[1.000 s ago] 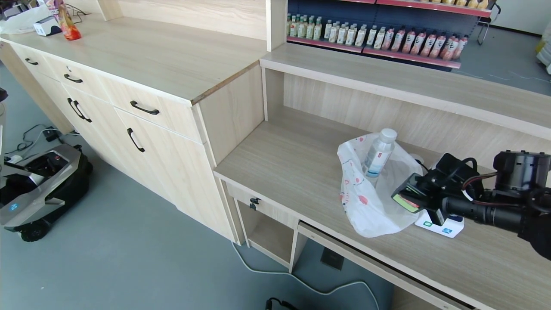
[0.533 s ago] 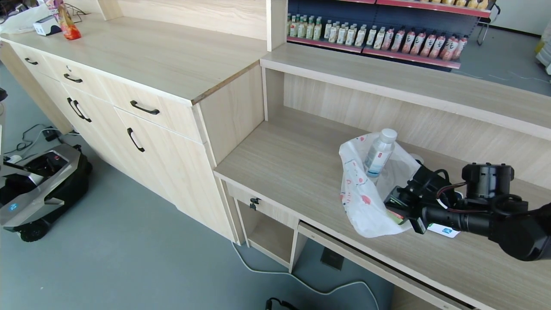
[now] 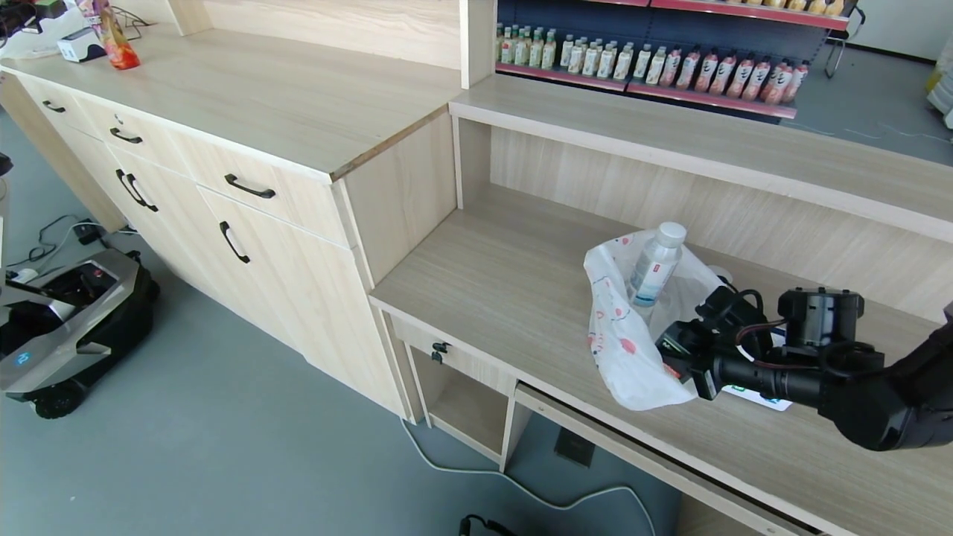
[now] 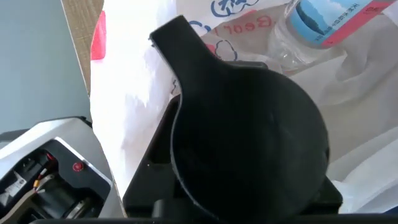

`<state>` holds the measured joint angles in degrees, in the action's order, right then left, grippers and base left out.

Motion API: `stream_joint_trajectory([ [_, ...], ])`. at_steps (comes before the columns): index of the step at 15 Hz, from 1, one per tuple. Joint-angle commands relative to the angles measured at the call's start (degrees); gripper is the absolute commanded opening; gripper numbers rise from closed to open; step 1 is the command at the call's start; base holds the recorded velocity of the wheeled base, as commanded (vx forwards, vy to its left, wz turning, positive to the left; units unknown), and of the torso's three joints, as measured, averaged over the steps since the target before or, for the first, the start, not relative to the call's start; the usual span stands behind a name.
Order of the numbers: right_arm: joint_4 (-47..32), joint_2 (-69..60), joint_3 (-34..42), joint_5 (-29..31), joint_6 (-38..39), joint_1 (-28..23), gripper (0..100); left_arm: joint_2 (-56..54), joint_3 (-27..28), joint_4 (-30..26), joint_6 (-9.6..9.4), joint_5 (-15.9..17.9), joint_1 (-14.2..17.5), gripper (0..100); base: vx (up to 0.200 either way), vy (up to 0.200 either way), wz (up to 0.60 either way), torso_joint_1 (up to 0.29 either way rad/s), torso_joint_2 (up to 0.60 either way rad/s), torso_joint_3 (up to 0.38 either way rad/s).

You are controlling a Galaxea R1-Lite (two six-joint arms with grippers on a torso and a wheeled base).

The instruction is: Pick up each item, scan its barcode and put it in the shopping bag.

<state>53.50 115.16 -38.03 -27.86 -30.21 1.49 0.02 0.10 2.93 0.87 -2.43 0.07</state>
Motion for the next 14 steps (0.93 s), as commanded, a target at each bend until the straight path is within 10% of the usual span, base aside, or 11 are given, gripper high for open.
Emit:
stream_joint_trajectory([
  [1,0.1,1.8,-0.6,0.0,0.7,-0.3,0,0.0,0.0,0.1,0.01,0.0,0.0,100,0.000,0.000,0.00,0.000,0.00,0.000],
  [6,0.0,2.6,-0.9,0.0,2.4,-1.0,0,0.0,0.0,0.1,0.01,0.0,0.0,100,0.000,0.000,0.00,0.000,0.00,0.000],
  [7,0.1,2.6,-0.9,0.0,2.6,-1.0,100,0.0,0.0,0.1,0.01,0.0,0.0,100,0.000,0.000,0.00,0.000,0.00,0.000],
  [14,-3.9,-16.6,0.5,0.3,11.9,-3.0,100,0.0,0.0,0.0,-0.07,0.0,0.0,100,0.000,0.000,0.00,0.000,0.00,0.000],
])
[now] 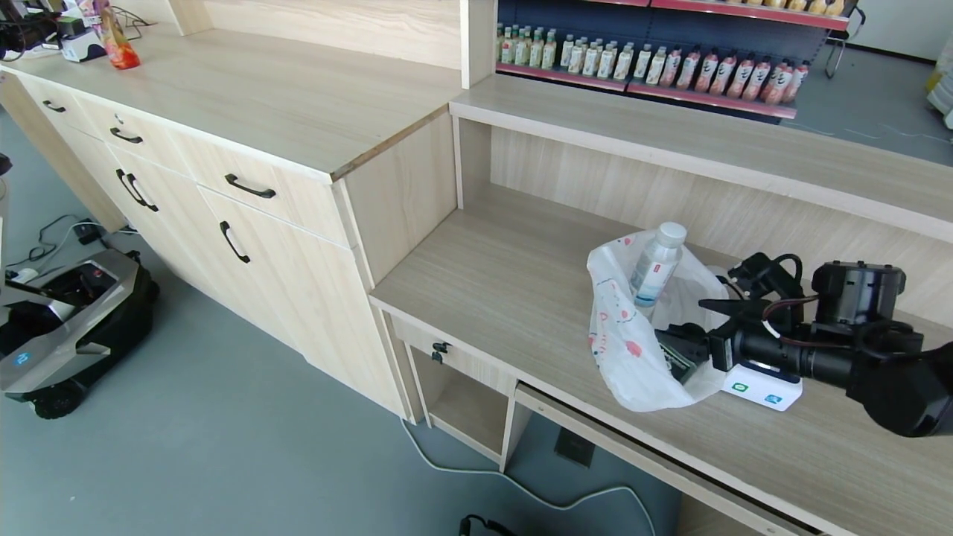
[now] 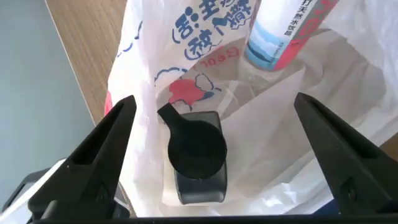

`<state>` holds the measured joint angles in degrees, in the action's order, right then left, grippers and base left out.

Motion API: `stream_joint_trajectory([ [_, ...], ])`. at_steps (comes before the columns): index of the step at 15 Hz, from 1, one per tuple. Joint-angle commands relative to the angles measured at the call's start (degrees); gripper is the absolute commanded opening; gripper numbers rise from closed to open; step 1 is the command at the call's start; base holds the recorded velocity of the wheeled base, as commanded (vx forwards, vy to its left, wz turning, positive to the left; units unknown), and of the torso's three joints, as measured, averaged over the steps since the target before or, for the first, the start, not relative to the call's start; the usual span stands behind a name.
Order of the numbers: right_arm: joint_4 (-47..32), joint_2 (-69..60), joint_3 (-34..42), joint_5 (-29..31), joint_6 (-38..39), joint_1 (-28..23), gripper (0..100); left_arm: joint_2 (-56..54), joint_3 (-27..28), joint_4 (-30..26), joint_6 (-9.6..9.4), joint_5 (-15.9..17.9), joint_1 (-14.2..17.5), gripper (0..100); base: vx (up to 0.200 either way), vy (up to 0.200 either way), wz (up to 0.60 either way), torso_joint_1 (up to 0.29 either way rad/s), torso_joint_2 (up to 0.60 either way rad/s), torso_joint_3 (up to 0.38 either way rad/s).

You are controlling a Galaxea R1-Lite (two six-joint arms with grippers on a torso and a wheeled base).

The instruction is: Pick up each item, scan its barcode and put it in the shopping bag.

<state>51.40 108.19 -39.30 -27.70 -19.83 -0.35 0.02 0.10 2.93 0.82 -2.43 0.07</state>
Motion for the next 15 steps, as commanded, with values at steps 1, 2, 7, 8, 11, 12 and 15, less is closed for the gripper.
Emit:
stream_joint_trajectory([
  [1,-4.0,-15.4,4.2,0.2,1.4,-3.7,100,0.0,0.0,0.1,0.06,0.0,0.0,100,0.000,0.000,0.00,0.000,0.00,0.000],
  [2,-7.1,-19.9,6.0,0.4,1.3,-5.7,100,0.0,0.0,0.0,0.06,0.0,0.0,100,0.000,0.000,0.00,0.000,0.00,0.000],
  [7,-14.7,-34.5,9.5,5.9,-1.4,-13.1,100,0.0,0.0,0.0,0.06,0.0,0.0,100,0.000,0.000,-0.12,0.000,0.00,0.000],
  [8,-17.7,-36.9,9.2,6.4,-1.4,-14.7,100,0.0,0.0,0.1,0.06,0.0,0.0,100,0.000,0.000,-0.60,-0.002,0.01,0.007],
  [11,-22.7,-43.1,8.8,8.7,-0.5,-18.9,100,0.0,0.0,0.1,0.06,0.0,0.0,100,0.000,0.000,-0.60,0.004,0.00,0.002],
  [12,-23.4,-45.0,8.9,9.5,1.0,-19.3,100,0.0,0.0,0.1,0.06,0.0,0.0,100,0.000,0.000,-0.60,0.002,0.00,0.002],
  [15,-30.7,-53.4,11.4,14.6,2.1,-19.7,100,0.0,0.0,0.1,0.06,0.0,0.0,100,0.000,0.000,-0.60,-0.001,0.00,0.004],
])
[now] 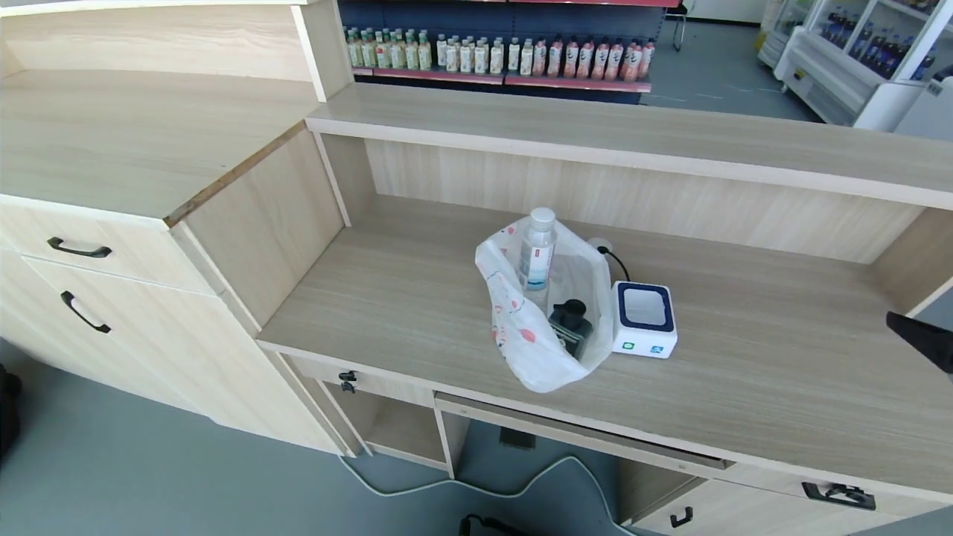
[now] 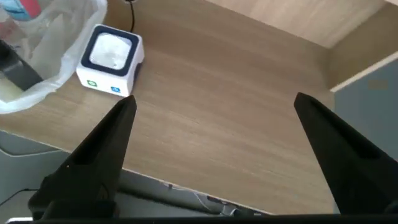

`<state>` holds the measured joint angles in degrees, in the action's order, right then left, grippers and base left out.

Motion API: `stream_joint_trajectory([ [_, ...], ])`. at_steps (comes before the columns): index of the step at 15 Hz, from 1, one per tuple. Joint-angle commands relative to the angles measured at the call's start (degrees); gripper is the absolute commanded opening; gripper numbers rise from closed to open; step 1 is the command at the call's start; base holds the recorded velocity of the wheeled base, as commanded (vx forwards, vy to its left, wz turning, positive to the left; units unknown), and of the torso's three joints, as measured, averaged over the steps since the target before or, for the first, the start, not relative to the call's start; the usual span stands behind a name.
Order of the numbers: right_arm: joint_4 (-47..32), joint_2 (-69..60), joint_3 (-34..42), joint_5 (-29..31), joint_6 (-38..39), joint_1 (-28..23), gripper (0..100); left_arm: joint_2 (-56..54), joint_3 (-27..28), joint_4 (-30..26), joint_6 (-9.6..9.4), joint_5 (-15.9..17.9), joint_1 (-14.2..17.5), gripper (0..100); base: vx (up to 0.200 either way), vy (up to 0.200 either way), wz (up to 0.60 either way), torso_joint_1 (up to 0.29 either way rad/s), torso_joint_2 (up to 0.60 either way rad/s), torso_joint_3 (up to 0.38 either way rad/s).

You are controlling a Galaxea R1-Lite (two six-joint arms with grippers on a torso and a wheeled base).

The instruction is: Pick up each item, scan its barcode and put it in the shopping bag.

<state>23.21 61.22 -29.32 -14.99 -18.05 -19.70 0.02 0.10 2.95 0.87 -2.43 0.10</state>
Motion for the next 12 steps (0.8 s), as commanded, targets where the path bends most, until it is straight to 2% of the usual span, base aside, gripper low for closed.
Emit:
stream_joint_trajectory([
  [1,-4.2,-9.7,3.7,5.0,0.8,-0.1,100,0.0,0.0,0.0,0.01,0.0,0.0,100,0.000,0.000,-0.60,0.002,0.00,0.002],
  [3,-3.8,-15.6,8.8,6.0,5.6,1.7,100,0.0,0.0,0.0,0.01,0.0,0.0,100,0.000,0.000,0.00,0.000,0.00,0.000],
  [4,-3.8,-20.1,11.8,7.6,9.4,4.8,100,0.0,0.0,0.0,0.01,0.0,0.0,100,0.000,0.000,0.00,0.000,0.00,0.000],
  [8,-3.9,-38.1,24.7,19.9,9.0,15.2,100,0.0,0.0,0.0,0.01,0.0,0.0,100,0.000,0.000,0.00,0.000,0.00,0.000],
  [9,-3.9,-42.2,27.8,20.0,7.6,16.7,100,0.0,0.0,0.0,0.01,0.0,0.0,100,0.000,0.000,0.00,0.000,0.00,0.000],
  [11,-6.5,-46.9,29.3,21.0,7.4,17.0,100,0.0,0.0,0.0,0.01,0.0,0.0,100,0.000,0.000,0.00,0.000,0.00,0.000],
  [12,-11.7,-50.2,29.3,22.6,7.9,17.4,100,0.0,0.0,0.0,0.01,0.0,0.0,100,0.000,0.000,0.00,0.000,0.00,0.000],
])
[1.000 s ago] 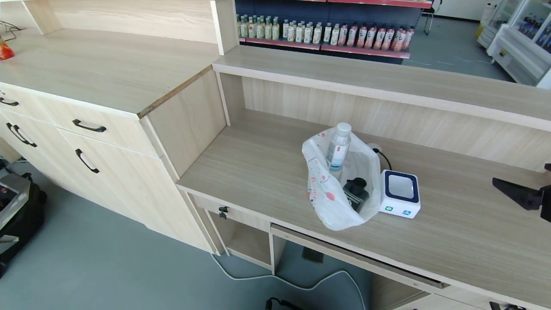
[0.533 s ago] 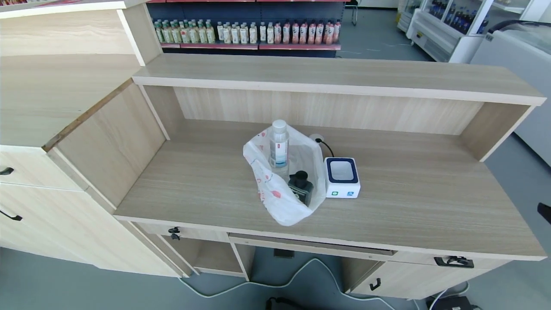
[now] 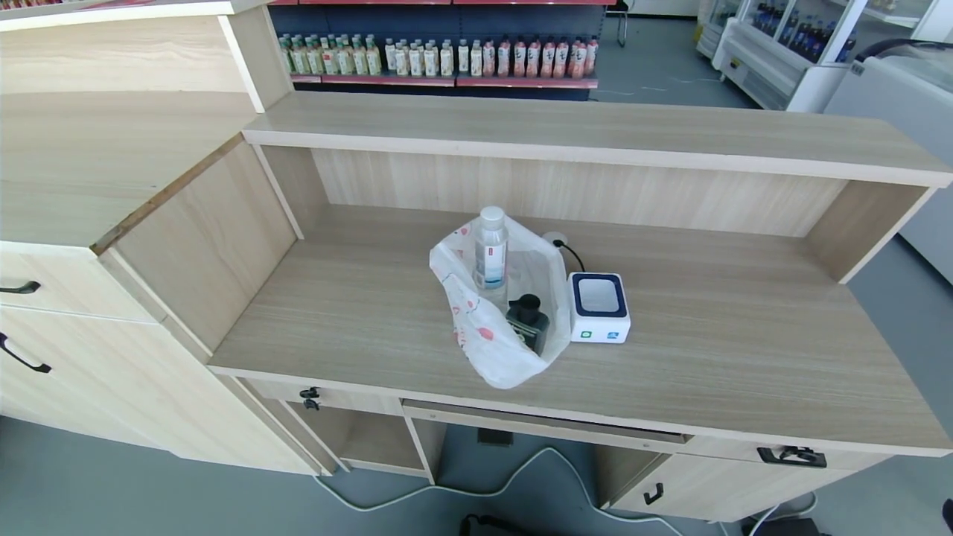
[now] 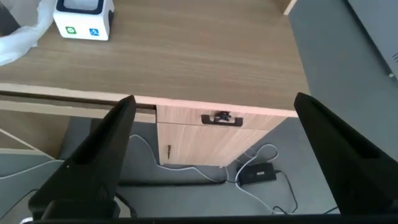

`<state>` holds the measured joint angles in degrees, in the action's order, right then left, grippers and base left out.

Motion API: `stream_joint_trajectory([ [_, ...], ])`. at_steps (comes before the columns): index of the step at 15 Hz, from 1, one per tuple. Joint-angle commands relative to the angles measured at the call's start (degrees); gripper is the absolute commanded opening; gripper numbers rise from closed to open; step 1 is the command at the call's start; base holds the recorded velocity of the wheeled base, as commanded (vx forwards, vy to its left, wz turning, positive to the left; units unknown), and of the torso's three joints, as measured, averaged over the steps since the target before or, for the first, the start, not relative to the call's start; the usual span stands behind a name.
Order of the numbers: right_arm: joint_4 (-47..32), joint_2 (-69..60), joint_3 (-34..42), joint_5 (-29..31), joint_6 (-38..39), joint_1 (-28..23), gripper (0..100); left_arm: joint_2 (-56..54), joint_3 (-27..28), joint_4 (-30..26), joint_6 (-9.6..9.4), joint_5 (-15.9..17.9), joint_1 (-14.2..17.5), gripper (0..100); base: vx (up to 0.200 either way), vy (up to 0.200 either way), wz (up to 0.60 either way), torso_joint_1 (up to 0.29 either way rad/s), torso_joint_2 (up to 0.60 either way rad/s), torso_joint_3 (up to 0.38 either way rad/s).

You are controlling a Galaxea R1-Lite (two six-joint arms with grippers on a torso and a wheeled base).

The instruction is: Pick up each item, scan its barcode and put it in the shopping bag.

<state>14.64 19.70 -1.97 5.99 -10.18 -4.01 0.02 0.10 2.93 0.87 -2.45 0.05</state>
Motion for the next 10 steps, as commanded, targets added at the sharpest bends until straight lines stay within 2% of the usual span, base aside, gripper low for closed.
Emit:
stream_joint_trajectory([
  [1,-6.8,-12.3,2.0,2.1,0.3,1.5,100,0.0,0.0,0.1,0.01,0.0,0.0,100,0.000,0.000,0.00,0.000,0.00,0.000],
  [2,-10.1,-14.8,2.0,2.1,1.6,0.8,100,0.0,0.0,0.1,0.01,0.0,0.0,100,0.000,0.000,0.00,0.000,0.00,0.000],
  [5,-10.4,-15.2,2.0,2.2,3.4,1.2,100,0.0,0.0,0.0,0.01,0.0,0.0,100,0.000,0.000,0.00,0.000,0.00,0.000],
  [7,-10.5,-18.3,2.0,2.2,5.3,4.8,100,0.0,0.0,0.1,-0.07,0.0,0.0,100,0.000,0.000,0.00,0.000,0.00,0.000],
  [10,-10.9,-19.5,2.0,2.1,8.4,4.6,100,0.0,0.0,0.0,0.01,0.0,0.0,100,0.000,0.000,0.00,0.000,0.00,0.000],
])
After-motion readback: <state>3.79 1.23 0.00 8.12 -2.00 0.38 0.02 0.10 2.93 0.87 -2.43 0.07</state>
